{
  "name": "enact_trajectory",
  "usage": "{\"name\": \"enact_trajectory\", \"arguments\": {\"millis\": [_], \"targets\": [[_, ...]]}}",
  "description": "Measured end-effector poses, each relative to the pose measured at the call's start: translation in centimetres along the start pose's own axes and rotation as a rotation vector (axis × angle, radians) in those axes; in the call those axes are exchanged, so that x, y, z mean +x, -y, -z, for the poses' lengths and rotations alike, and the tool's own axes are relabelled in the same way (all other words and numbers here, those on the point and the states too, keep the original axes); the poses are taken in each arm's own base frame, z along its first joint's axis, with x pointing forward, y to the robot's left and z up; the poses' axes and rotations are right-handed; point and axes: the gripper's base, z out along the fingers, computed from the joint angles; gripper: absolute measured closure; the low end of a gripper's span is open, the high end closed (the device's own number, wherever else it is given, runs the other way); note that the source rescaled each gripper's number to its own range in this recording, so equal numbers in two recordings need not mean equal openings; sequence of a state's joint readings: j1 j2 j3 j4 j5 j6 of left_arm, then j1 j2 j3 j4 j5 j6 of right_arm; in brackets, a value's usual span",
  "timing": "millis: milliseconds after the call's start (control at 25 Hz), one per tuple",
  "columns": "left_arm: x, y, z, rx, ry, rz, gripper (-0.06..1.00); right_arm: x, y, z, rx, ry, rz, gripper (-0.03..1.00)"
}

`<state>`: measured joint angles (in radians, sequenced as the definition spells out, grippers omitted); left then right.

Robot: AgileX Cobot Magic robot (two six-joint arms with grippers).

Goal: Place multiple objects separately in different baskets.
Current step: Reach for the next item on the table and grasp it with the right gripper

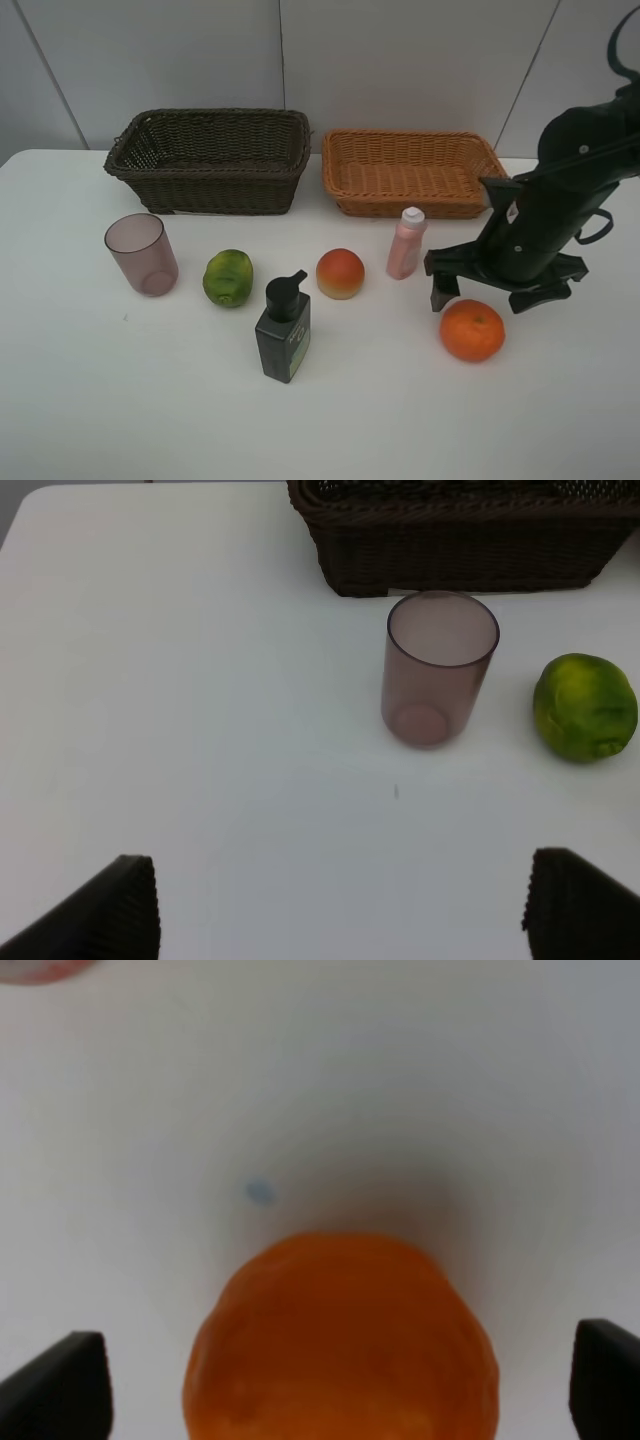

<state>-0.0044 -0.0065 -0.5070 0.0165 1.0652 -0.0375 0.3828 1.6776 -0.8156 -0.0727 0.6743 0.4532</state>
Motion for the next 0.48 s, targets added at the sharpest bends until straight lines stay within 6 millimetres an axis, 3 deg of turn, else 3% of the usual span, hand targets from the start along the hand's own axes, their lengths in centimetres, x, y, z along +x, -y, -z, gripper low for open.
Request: {"name": "enact_trajectory", "arguments": {"millis": [480], "targets": [[0.0,0.0,0.0,0.000,0.000,0.000,-0.01,0.1,-0.2,-2.4,0.020,-0.075,-0.013,-0.01]]}}
